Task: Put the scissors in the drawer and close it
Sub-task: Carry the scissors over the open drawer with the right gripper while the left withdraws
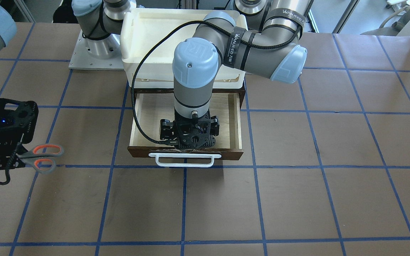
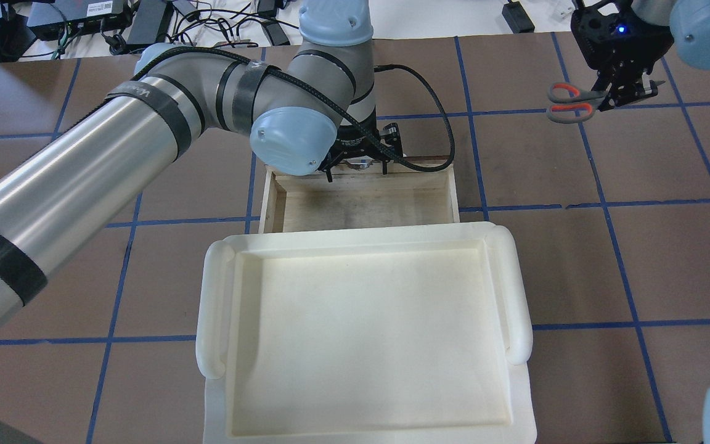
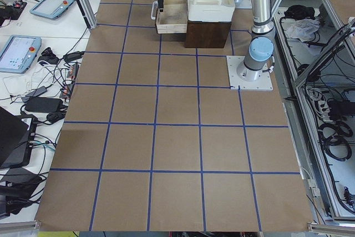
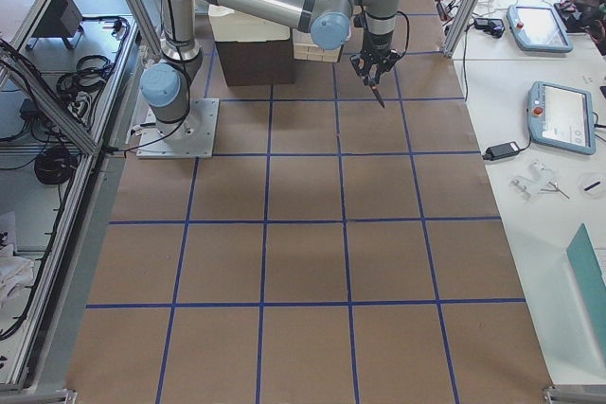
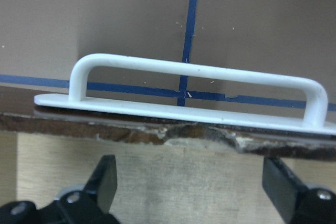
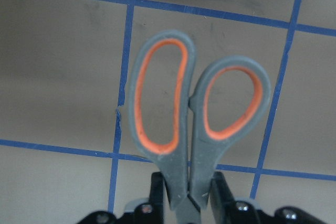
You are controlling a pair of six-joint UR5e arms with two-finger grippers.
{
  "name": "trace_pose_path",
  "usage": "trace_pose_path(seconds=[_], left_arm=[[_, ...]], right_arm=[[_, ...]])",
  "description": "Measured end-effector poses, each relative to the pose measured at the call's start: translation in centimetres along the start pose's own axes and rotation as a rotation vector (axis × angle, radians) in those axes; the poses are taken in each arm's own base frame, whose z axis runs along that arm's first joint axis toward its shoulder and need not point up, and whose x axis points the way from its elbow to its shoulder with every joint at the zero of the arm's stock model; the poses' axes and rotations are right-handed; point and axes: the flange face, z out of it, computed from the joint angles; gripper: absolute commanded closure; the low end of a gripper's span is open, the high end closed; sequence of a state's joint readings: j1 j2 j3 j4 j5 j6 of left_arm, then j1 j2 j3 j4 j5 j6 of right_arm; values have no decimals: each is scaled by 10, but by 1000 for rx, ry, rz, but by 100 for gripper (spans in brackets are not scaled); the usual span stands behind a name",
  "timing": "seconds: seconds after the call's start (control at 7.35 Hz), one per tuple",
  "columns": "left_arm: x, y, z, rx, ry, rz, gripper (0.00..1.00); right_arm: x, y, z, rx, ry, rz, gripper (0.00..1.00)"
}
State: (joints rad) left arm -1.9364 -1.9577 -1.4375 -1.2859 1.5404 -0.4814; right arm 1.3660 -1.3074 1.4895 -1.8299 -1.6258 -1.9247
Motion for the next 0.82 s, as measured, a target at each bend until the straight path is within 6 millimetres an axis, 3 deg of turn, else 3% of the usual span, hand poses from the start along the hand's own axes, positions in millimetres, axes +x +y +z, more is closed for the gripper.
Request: trace_pose_path(seconds=[0.14, 0.41, 0.54, 0.82], left_arm=[[-9, -1, -30, 5, 5, 24, 0], [-49, -2, -92, 38, 21, 89, 0], [-74, -4, -113, 56, 26, 101, 0], [-111, -1, -134, 40, 22, 93, 0]], right_arm=[[0, -4, -1, 1, -1, -5, 100], [-3, -24, -8, 6, -10, 3, 100], [-7, -45, -17, 10, -15, 12, 100], [-14, -105, -32, 18, -19, 29, 100]])
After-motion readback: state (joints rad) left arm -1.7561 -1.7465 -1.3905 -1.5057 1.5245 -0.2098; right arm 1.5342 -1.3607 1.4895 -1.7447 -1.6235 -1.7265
